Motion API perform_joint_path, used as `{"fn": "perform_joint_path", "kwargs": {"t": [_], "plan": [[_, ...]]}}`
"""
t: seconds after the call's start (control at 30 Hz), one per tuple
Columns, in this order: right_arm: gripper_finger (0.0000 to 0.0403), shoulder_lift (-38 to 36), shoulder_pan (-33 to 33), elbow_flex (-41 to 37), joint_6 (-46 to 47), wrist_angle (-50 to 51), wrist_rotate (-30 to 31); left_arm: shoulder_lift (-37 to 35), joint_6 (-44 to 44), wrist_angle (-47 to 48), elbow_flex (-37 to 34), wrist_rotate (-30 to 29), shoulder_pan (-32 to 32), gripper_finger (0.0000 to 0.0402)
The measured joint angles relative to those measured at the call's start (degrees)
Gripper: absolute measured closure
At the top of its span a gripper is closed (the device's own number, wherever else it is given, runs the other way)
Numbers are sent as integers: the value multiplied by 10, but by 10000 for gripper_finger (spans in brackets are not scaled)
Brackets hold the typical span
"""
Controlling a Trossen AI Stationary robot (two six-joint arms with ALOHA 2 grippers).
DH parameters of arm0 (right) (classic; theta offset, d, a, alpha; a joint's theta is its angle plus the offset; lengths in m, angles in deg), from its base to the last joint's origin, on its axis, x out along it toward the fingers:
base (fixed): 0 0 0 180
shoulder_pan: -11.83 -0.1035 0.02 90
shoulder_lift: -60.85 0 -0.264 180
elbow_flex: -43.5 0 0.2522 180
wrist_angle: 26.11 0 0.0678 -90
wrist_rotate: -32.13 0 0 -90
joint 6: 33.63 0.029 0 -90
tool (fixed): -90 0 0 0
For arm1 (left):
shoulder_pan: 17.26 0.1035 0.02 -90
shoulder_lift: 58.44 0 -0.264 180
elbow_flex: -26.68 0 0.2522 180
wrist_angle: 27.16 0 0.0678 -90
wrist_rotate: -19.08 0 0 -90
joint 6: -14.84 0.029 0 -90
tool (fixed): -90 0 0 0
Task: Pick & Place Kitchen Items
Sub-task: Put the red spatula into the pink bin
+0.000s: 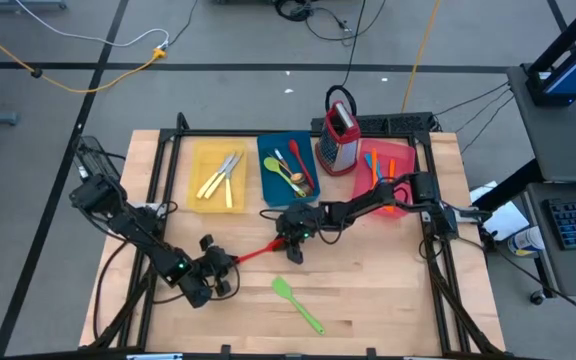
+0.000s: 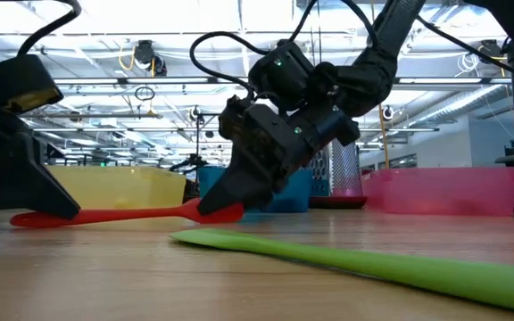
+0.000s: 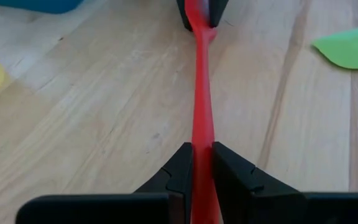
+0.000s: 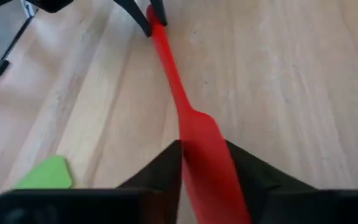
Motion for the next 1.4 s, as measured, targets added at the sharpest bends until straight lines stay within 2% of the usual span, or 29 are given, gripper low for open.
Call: {"fn": "perform_joint_path", "kwargs": {"t": [0.13, 0.2, 0.43, 0.53, 0.67, 0.77, 1.13, 1.4], "plan": [[367, 0, 0, 0, -7, -1, -9, 0, -1, 0, 0, 0, 0, 349], [385, 0, 0, 0, -26, -2, -16, 0, -1, 1, 0, -1, 0, 340], [371, 0, -1, 0, -39, 0, -15, 1, -4, 6, -1, -1, 2, 279], [380, 0, -1, 0, -26, 6, -16, 1, -8, 5, -1, -1, 2, 255], [388, -30, 2, 0, -31, 75, -13, 1, -10, 9, -1, 0, 2, 236], [388, -65, 4, 0, -36, 169, 5, 0, -12, 18, -1, -3, 3, 234], [386, -266, -45, -2, -36, 453, 212, 0, -25, 25, -1, -2, 20, 234], [386, -419, -116, -1, 90, 646, 488, 0, -25, 23, -1, -1, 20, 233]]}}
